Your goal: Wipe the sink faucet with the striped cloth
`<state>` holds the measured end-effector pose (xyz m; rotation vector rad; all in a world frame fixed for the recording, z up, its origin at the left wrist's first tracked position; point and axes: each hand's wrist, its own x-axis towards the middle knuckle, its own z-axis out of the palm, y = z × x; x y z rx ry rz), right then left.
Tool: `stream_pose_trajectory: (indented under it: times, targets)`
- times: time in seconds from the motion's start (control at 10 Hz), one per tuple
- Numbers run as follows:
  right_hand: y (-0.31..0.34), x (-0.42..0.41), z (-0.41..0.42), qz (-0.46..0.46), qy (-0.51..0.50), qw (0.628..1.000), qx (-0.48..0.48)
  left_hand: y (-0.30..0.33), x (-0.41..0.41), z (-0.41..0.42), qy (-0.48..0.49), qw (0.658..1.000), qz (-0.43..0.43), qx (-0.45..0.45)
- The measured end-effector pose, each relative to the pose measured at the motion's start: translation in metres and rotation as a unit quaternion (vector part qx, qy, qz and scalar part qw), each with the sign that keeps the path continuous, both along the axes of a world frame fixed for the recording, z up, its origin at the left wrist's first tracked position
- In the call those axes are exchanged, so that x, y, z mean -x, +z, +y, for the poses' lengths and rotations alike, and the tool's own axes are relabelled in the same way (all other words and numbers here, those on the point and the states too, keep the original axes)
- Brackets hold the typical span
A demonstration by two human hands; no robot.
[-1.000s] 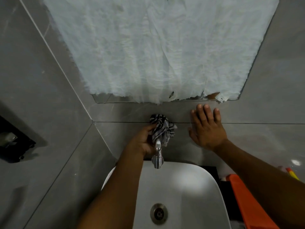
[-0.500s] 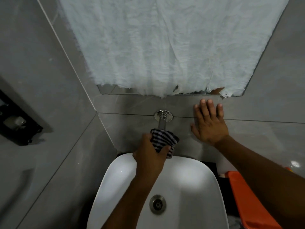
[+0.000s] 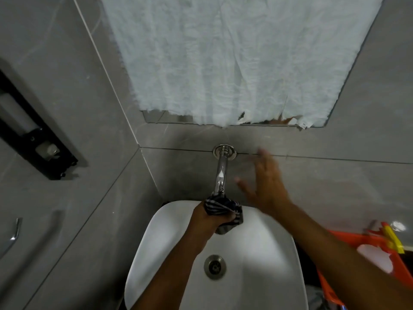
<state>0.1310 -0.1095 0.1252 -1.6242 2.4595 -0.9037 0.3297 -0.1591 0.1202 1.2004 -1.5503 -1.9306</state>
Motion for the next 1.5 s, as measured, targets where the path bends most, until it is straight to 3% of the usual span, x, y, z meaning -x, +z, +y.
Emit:
stream_pose_trajectory:
  times: [0.1,0.2,0.3,0.4,0.5,0.6,0.7,0.8,0.9,1.1,1.2,1.3,1.4,1.5]
  targets:
    - [-0.006,-0.040,0.029,-0.252,0.140,0.949,-0.129,0.006,0.003,0.016,-0.039,0.998,-0.054,0.010]
    - [-0.015,-0.047,0.043,-0.241,0.140,0.948,-0.155,-0.007,0.003,0.024,-0.062,0.997,-0.025,-0.041]
    - [-0.018,-0.035,0.053,-0.354,0.125,0.916,-0.139,-0.030,-0.002,0.031,-0.086,0.983,0.073,-0.146]
    - [-0.021,-0.021,0.073,-0.405,0.094,0.904,-0.097,-0.041,0.004,0.033,-0.102,0.953,0.181,-0.221]
    - [-0.028,0.002,0.108,-0.455,0.025,0.890,-0.025,-0.045,0.041,0.034,-0.102,0.947,0.193,-0.236]
    - [-0.041,0.032,0.154,-0.511,-0.082,0.855,0.031,-0.052,0.094,0.041,-0.126,0.973,0.120,-0.153]
    - [-0.068,0.059,0.200,-0.597,-0.213,0.769,0.081,-0.062,0.163,0.058,-0.168,0.983,0.015,-0.076]
    - [-0.103,0.078,0.238,-0.638,-0.329,0.689,0.096,-0.084,0.239,0.088,-0.240,0.956,-0.121,0.118]
    - [-0.150,0.100,0.255,-0.641,-0.409,0.643,0.091,-0.129,0.308,0.120,-0.349,0.879,-0.195,0.261]
    - [-0.231,0.151,0.254,-0.560,-0.424,0.705,-0.097,-0.237,0.378,0.155,-0.469,0.731,-0.285,0.406]
    - [-0.248,0.157,0.256,-0.498,-0.404,0.745,-0.183,-0.267,0.381,0.160,-0.506,0.693,-0.289,0.425]
    - [-0.249,0.155,0.259,-0.437,-0.379,0.783,-0.228,-0.272,0.376,0.163,-0.537,0.675,-0.287,0.416]
    - [-0.220,0.151,0.248,-0.327,-0.353,0.844,-0.237,-0.241,0.364,0.151,-0.544,0.651,-0.270,0.456]
    - [-0.160,0.149,0.220,-0.252,-0.326,0.885,-0.218,-0.193,0.338,0.135,-0.520,0.665,-0.230,0.484]
